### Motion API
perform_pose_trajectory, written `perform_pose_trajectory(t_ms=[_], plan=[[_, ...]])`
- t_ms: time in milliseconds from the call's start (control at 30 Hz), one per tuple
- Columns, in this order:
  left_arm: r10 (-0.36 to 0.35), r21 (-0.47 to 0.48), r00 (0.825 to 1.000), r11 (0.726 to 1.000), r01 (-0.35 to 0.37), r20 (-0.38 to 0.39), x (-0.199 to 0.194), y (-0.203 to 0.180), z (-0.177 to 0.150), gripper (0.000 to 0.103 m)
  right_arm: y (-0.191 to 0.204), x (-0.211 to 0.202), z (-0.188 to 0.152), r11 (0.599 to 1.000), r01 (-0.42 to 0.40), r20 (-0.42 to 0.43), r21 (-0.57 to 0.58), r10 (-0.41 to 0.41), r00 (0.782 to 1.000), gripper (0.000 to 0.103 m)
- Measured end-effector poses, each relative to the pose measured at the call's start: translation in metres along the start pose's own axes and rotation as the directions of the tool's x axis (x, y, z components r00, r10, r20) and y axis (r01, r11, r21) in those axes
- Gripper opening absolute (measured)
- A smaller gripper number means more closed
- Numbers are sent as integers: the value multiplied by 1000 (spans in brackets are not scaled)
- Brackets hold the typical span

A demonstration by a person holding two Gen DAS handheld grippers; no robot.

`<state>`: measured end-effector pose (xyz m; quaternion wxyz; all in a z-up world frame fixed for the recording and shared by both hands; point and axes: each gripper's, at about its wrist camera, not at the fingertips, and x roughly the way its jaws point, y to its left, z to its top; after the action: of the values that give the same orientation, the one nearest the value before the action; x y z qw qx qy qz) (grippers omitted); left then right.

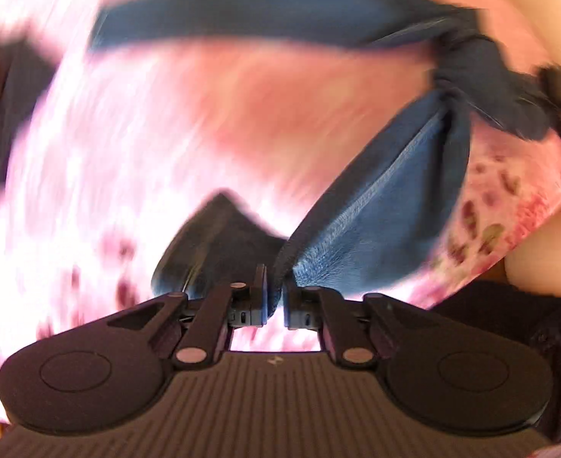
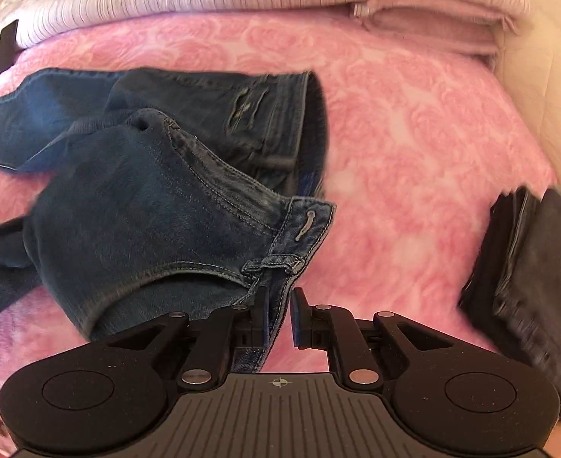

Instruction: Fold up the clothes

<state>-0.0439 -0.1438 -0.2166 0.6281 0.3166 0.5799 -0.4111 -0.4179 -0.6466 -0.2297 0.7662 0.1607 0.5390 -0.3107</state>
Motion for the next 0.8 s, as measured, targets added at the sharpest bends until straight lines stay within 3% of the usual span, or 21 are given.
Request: perform_pose_trajectory(t_ms=[33,100,133,200,267,300,333,367,400,567,667,733,800], plan=[[21,-20,999,1000,-21,-31,6,8,-2,7,5,0,-3,1000,1,-9,3,-1,1000,11],[91,49,995,995,-88,-49,18,-3,1,10,11,-2,-12,999,32,-27,9,-31,999,11],[132,101,991,987,-127,-38,22,-9,4,10,11,-3,-18,999,47,-38,19,-46,998,11],[207,201,978,958,-204,6,29,-22,8,20,5,-8,-28,996,54,-55,72,-51,997,11],[179,261,981,946,-192,73,30,-39,16,31,0,-15,-34,992,44,-50,115,-38,998,11],[157,290,982,940,-181,106,30,-47,21,34,-3,-19,-37,990,35,-44,133,-29,999,28],[144,324,980,929,-181,137,31,-56,26,43,-4,-23,-38,990,23,-33,142,-19,999,42],[139,359,977,914,-189,159,35,-66,31,49,-4,-26,-38,991,8,-16,136,-6,1000,79],[123,384,979,906,-179,164,42,-74,37,50,-3,-28,-37,992,-6,3,129,6,1000,95],[71,434,986,891,-131,151,95,-100,64,51,-11,2,-20,988,-105,19,115,104,994,95],[127,501,986,850,-162,104,141,-113,73,51,-27,43,-9,971,-183,1,156,185,983,94],[230,542,972,812,-217,46,170,-120,75,49,-43,68,-6,933,-271,-14,237,282,959,91],[237,521,969,820,-238,70,161,-131,75,49,-54,82,-5,883,-357,-18,305,380,925,44]])
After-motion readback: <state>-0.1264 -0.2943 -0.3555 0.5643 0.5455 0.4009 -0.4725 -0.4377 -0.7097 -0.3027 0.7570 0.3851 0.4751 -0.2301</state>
